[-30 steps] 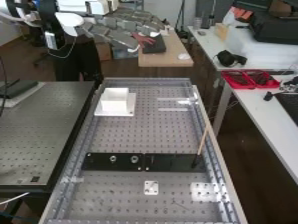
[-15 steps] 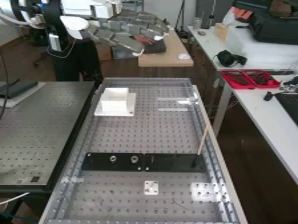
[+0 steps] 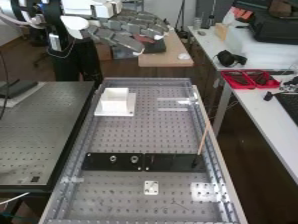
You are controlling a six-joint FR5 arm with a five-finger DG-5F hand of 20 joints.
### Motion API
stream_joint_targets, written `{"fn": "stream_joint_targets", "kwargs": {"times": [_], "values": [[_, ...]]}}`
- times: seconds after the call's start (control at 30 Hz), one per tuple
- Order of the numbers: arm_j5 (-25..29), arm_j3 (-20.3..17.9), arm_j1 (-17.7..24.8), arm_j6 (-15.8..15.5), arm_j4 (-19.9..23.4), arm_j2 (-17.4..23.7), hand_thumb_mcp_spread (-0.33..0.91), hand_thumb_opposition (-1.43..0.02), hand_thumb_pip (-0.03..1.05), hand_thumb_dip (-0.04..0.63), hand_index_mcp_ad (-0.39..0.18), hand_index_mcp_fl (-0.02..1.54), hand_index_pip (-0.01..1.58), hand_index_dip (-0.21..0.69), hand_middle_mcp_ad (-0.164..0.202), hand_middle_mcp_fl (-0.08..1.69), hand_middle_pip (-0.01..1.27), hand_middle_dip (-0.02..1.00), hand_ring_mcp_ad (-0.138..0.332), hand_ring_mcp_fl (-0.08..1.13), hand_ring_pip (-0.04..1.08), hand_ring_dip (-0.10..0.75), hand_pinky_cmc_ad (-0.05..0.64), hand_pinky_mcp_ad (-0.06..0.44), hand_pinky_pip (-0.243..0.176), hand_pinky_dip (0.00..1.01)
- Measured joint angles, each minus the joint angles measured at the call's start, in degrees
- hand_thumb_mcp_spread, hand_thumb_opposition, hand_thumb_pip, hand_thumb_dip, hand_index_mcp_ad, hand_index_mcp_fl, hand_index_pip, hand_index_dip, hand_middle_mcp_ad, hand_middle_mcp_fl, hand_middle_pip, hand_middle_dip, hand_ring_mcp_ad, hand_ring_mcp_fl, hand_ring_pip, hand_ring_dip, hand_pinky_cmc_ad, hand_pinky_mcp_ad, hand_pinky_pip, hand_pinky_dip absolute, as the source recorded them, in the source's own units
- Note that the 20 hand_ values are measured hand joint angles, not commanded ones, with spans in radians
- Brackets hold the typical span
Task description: Grab the smaller nut and place it in the white container
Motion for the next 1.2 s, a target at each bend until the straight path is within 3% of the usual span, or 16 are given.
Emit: {"fn": "stream_joint_targets", "kwargs": {"times": [1.2], "values": [[-2.63, -0.64, -0.19, -0.19, -1.37, 1.51, 0.24, -0.75, 0.58, 0.157, -0.127, 0.12, 0.08, 0.405, 0.058, 0.02, 0.12, 0.22, 0.124, 0.0, 0.07, 0.119, 0.41, 0.278, -0.093, 0.16]]}}
